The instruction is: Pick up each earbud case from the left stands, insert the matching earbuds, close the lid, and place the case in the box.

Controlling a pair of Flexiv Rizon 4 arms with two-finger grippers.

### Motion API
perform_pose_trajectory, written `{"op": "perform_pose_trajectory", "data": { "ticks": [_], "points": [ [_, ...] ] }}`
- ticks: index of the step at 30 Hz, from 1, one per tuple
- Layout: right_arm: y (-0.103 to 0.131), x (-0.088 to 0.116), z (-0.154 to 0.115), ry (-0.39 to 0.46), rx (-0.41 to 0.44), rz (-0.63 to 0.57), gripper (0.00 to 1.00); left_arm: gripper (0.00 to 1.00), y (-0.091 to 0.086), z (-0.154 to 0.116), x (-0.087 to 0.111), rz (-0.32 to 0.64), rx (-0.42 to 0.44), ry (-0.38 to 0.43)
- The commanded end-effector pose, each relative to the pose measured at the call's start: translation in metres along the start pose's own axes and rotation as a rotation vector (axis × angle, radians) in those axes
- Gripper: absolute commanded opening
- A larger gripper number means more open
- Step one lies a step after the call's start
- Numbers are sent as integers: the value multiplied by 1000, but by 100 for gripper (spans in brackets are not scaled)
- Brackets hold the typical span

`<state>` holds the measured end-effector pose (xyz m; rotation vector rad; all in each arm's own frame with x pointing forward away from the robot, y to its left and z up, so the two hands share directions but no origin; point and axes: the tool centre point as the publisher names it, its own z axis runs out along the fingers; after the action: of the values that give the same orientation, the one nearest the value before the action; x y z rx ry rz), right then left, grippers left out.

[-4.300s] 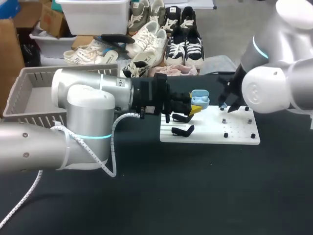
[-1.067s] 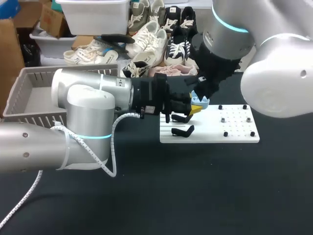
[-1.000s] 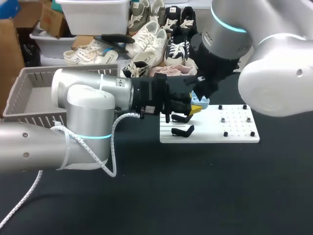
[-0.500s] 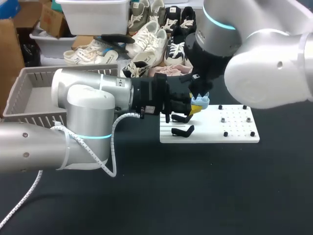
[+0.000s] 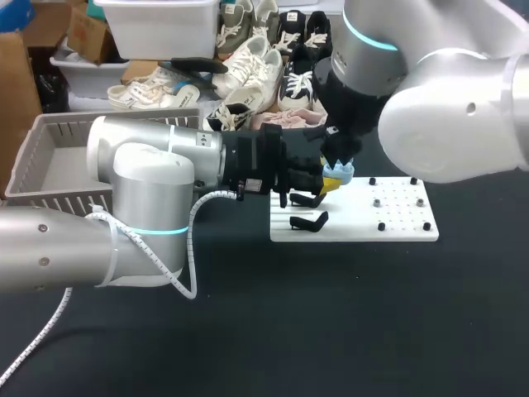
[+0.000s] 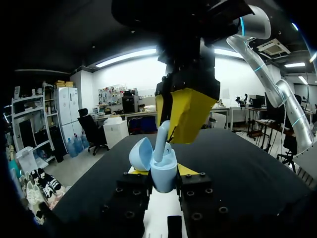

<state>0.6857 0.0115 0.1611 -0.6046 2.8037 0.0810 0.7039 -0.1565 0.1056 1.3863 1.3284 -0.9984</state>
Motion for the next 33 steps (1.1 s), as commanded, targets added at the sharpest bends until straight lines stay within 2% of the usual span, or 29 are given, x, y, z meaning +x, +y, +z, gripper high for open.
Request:
{"op": "perform_pose_trajectory", "data": {
  "ticks": [1, 33],
  "points": [
    [0, -2, 1, 6, 9, 9, 0, 0, -1, 0, 1, 1, -3, -2],
    [1, 2, 7, 31, 1, 33, 0, 0, -1, 0, 1, 1, -3, -2]
  ]
}}
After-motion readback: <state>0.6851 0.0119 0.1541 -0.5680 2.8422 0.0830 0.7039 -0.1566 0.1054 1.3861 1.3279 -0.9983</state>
